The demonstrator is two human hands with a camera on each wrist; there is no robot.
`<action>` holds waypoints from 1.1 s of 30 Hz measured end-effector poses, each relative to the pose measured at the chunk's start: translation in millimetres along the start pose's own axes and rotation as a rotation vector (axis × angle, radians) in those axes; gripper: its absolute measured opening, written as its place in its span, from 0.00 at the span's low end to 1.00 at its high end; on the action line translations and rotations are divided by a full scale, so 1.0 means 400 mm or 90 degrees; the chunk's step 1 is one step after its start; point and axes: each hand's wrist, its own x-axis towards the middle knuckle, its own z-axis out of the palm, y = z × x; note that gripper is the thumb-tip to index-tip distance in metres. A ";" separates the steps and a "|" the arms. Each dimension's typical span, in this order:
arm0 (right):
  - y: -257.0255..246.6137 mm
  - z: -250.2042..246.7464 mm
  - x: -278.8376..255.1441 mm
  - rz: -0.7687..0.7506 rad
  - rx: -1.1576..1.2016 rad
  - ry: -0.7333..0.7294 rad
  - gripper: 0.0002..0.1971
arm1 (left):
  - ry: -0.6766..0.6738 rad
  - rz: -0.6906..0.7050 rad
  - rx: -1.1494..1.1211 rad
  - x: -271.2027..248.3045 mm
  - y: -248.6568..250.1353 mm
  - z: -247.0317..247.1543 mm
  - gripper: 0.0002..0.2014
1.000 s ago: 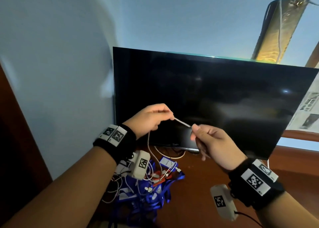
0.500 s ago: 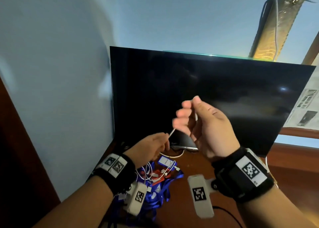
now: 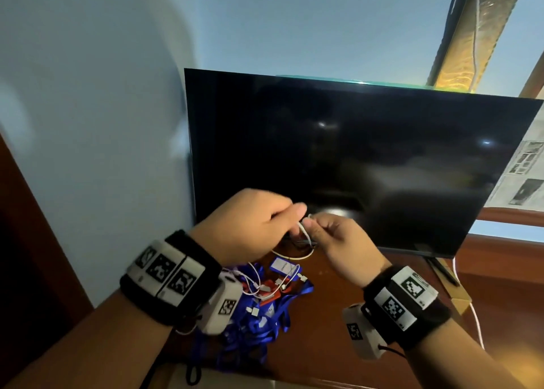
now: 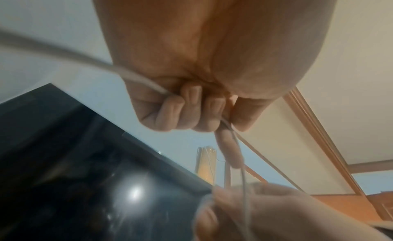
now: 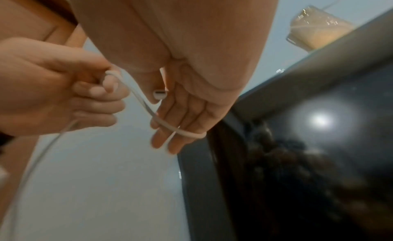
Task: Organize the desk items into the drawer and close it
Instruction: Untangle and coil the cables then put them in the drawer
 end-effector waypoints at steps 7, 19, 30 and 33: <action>-0.095 0.001 -0.022 0.046 0.416 -0.021 0.23 | 0.061 -0.028 0.067 0.127 -0.034 -0.028 0.31; -0.221 -0.156 0.041 -0.055 0.768 0.201 0.19 | -0.038 -0.126 -0.183 0.077 -0.074 0.137 0.34; -0.060 -0.207 0.075 -0.021 -0.042 0.273 0.14 | -0.080 -0.071 -0.001 0.005 0.050 0.029 0.34; -0.038 -0.141 0.036 0.076 0.053 0.137 0.15 | 0.024 -0.021 0.062 0.031 0.095 -0.054 0.34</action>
